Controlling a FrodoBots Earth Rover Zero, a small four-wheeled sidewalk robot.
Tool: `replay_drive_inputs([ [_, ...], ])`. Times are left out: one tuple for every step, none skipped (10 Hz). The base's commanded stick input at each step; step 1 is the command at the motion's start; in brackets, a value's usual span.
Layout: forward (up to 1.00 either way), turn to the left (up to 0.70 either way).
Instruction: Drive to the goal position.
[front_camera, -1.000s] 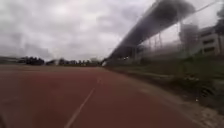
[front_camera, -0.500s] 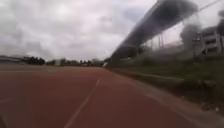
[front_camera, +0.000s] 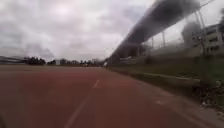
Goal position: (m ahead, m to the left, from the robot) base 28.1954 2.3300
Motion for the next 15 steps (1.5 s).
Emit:
replay_drive_inputs([
  [0.85, 0.0],
  [0.85, 0.0],
  [0.85, 0.0],
  [0.85, 0.0],
  [0.85, 0.0],
  [0.85, 0.0],
  [0.85, 0.0],
  [0.85, 0.0],
  [0.85, 0.0],
  [0.85, 0.0],
  [0.85, 0.0],
  [0.85, 0.0],
  [0.85, 0.0],
  [0.85, 0.0],
  [0.85, -0.02],
])
